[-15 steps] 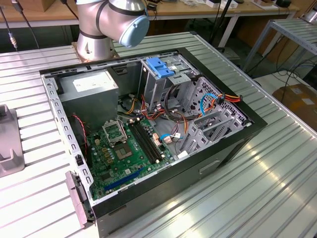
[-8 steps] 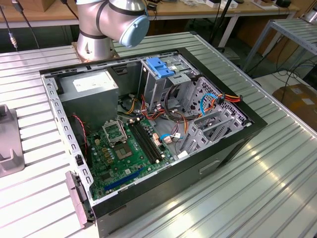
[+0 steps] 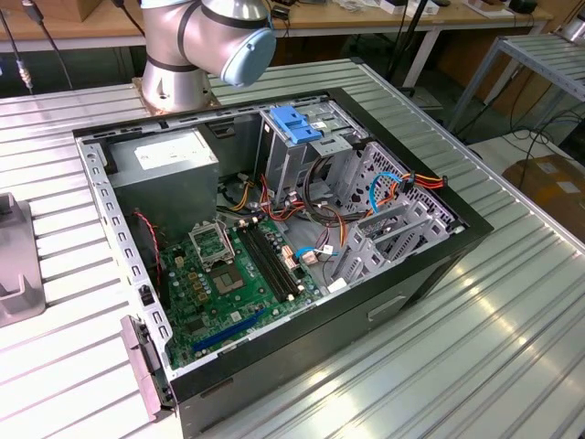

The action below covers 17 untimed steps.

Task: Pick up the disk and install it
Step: 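Pick up the disk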

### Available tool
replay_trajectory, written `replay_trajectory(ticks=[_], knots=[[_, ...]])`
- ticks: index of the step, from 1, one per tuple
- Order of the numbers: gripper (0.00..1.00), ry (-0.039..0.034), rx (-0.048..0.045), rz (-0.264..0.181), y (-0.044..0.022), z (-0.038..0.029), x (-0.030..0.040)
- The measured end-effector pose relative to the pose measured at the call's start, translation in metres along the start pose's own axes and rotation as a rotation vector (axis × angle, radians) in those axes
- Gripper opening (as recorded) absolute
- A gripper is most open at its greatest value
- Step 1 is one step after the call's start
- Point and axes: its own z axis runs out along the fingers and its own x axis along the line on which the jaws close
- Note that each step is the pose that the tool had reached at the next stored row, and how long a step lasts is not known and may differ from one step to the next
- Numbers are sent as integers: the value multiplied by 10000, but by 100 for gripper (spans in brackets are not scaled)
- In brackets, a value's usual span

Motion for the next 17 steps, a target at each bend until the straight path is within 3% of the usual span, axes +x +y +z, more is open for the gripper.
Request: replay_trajectory(ticks=[17], knots=[[37, -1, 1, 0, -44, -4, 46]])
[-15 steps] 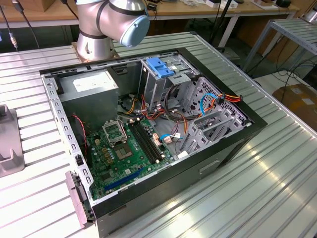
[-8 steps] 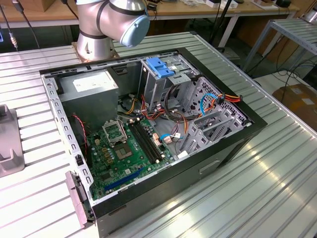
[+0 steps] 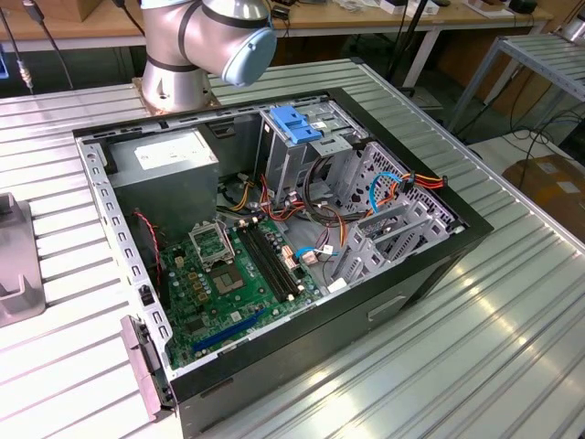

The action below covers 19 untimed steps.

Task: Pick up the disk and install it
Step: 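Pick up the disk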

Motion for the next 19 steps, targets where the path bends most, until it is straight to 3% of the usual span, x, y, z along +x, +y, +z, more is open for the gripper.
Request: replay_trajectory(ticks=[19], knots=[[37, 0, -1, 0, -76, -6, 41]])
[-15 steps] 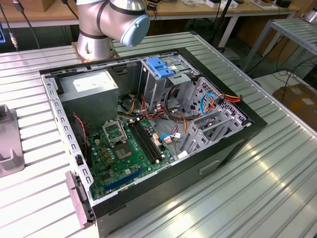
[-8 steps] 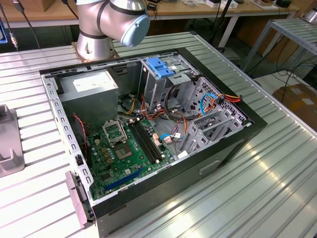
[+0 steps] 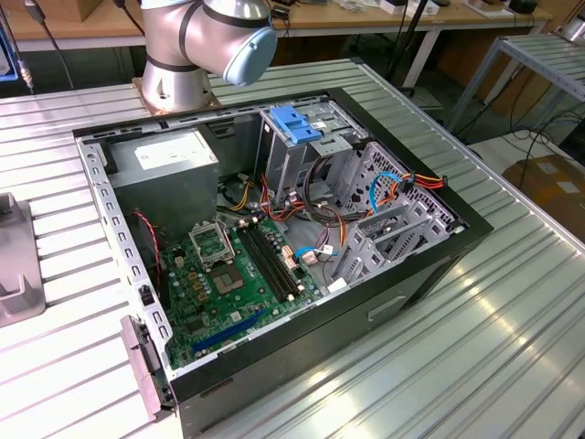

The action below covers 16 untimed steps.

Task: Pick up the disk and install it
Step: 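Pick up the disk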

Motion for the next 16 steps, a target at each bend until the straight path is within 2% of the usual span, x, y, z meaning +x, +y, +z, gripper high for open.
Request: replay_trajectory(ticks=[14, 16], knots=[[37, 0, 0, -1, -49, -4, 21], [37, 0, 0, 0, -81, -5, 33]])
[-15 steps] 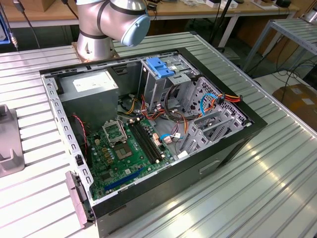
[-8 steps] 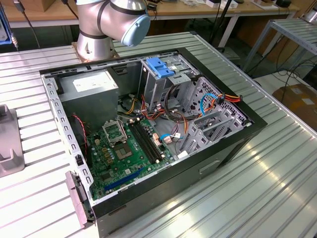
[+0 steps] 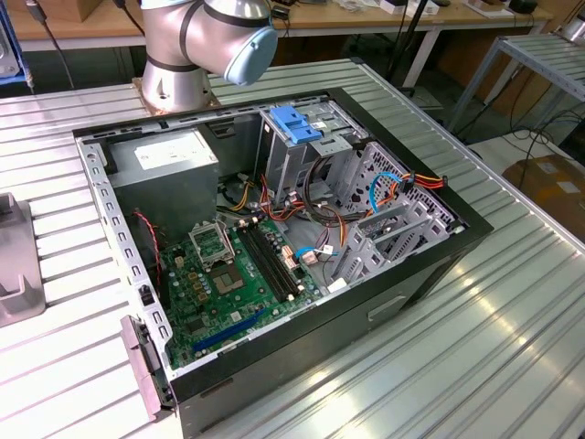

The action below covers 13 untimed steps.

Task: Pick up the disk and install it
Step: 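Pick up the disk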

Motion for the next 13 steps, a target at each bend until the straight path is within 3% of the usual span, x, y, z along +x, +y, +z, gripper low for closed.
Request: replay_trajectory(ticks=[13], knots=[[37, 0, -1, 0, -64, -5, 29]])
